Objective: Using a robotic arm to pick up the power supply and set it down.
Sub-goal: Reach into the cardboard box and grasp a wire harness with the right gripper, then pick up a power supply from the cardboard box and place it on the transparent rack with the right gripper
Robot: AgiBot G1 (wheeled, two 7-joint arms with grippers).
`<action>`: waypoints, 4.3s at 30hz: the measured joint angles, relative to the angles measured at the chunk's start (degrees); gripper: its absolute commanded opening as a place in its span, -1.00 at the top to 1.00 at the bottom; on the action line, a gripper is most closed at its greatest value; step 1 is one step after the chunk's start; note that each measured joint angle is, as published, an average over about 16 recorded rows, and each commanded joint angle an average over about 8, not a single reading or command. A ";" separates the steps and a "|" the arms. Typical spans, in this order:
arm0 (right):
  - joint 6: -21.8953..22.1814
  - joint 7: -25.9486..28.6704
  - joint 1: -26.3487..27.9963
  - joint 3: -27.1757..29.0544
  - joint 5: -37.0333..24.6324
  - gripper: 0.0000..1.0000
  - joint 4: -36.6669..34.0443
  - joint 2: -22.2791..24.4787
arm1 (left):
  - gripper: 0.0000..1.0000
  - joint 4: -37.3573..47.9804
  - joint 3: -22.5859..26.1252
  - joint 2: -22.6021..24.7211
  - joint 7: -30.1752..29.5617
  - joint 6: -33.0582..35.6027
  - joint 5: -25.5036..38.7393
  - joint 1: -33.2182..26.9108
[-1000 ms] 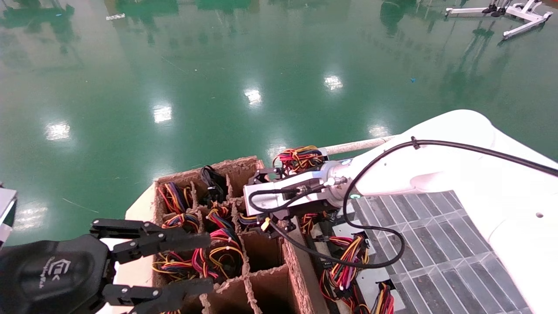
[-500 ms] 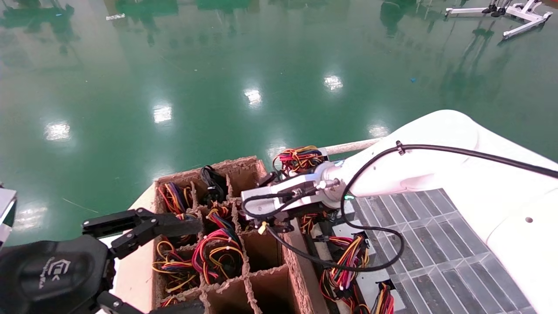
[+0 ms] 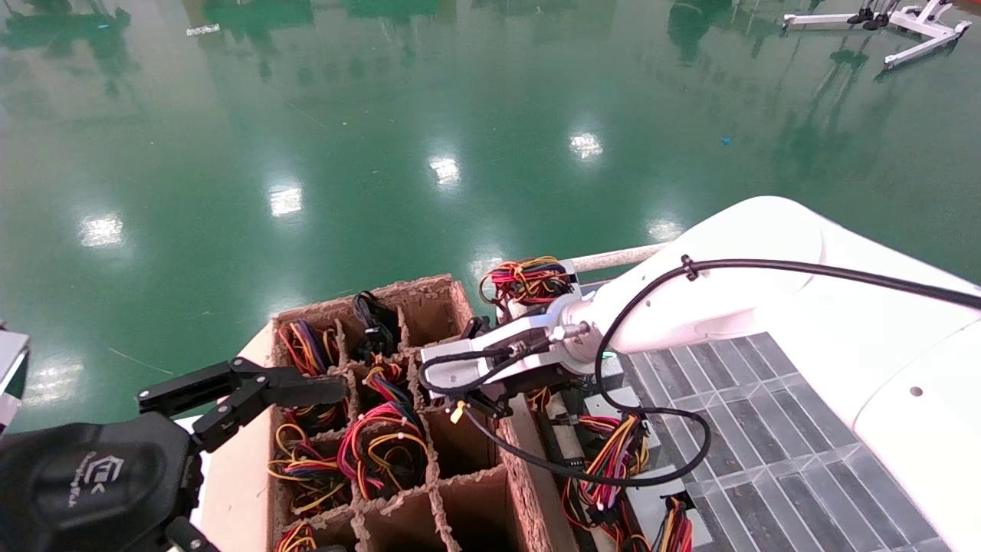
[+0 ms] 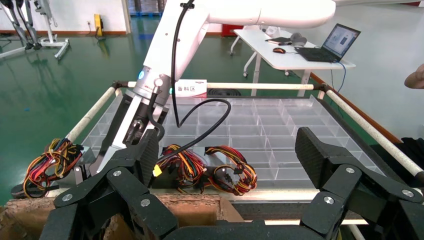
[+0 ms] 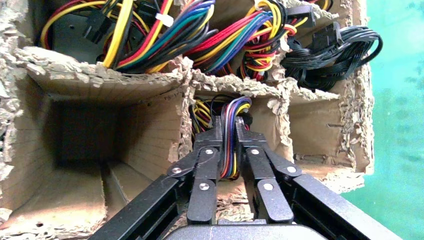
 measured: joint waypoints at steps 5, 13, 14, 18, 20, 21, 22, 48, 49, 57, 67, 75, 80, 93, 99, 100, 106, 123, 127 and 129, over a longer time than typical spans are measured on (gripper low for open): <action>0.08 1.33 0.85 -1.67 1.75 1.00 0.01 0.09 | -1.00 0.00 0.00 0.00 0.00 0.00 0.00 0.00; -0.94 3.29 2.99 -2.79 5.25 1.00 -0.88 0.49 | -1.00 0.00 0.00 0.00 0.00 0.00 0.00 0.00; -1.15 3.52 3.35 -2.80 5.69 1.00 -1.05 0.57 | -1.00 0.00 0.00 0.00 0.00 0.00 0.00 0.00; -1.99 4.44 4.98 -2.60 7.37 1.00 -1.65 0.98 | -1.00 0.00 0.00 0.00 0.00 0.00 0.00 0.00; -2.39 4.86 5.93 -2.36 8.12 1.00 -1.79 1.31 | -1.00 0.00 0.01 0.00 0.00 0.00 0.00 0.00; -2.59 5.09 6.42 -2.21 8.48 1.00 -1.81 1.51 | -1.00 0.00 0.01 0.00 0.00 0.00 0.00 0.00; -2.78 5.33 6.94 -2.04 8.84 1.00 -1.78 1.76 | -1.00 0.00 0.01 0.00 0.00 0.00 0.00 0.00; -0.87 13.89 20.76 4.13 12.03 1.00 11.42 16.10 | -1.00 0.00 0.01 0.00 0.01 0.00 -0.01 0.00; -0.68 13.87 21.29 4.31 11.92 1.00 11.31 16.53 | -1.00 0.00 0.01 0.00 0.01 0.00 -0.01 0.00; 0.43 11.68 24.46 4.91 10.23 1.00 6.53 18.85 | -1.00 0.00 0.01 -0.01 0.01 -0.01 -0.01 0.00; 0.83 6.03 22.69 4.46 9.02 1.00 -3.73 19.42 | -1.00 0.00 0.02 -0.01 0.01 -0.01 -0.01 0.00; 0.36 0.86 19.02 4.59 10.04 1.00 -11.50 17.85 | -1.00 0.00 0.02 -0.01 0.01 -0.01 -0.01 -0.01; 0.17 -2.12 17.29 4.95 10.96 1.00 -16.11 15.94 | -1.00 0.00 0.02 -0.01 0.01 -0.01 -0.01 -0.01; 1.37 -7.48 15.17 5.96 12.74 1.00 -25.59 10.02 | -1.00 0.00 0.02 -0.01 0.01 -0.01 -0.02 -0.01; 3.66 -9.10 14.71 6.34 13.24 1.00 -28.35 7.85 | -1.00 0.00 0.03 -0.01 0.01 -0.01 -0.02 -0.01; 4.32 -9.35 14.61 6.41 13.33 1.00 -28.73 7.53 | -1.00 0.00 0.03 -0.01 0.01 -0.01 -0.02 -0.01; 9.38 -10.56 13.66 6.97 14.03 1.00 -30.61 5.80 | -1.00 0.00 0.03 -0.01 0.01 -0.01 -0.02 -0.01; 15.20 -11.99 10.84 9.16 17.09 1.00 -31.94 4.74 | -1.00 0.00 0.03 -0.01 0.02 -0.01 -0.02 -0.01; 13.65 -12.08 10.70 9.67 17.84 1.00 -31.86 5.24 | -1.00 0.00 0.03 -0.01 0.02 -0.01 -0.02 -0.01; 12.69 -12.13 10.69 9.89 18.16 1.00 -31.83 5.55 | -1.00 0.00 0.03 -0.01 0.02 -0.01 -0.02 -0.01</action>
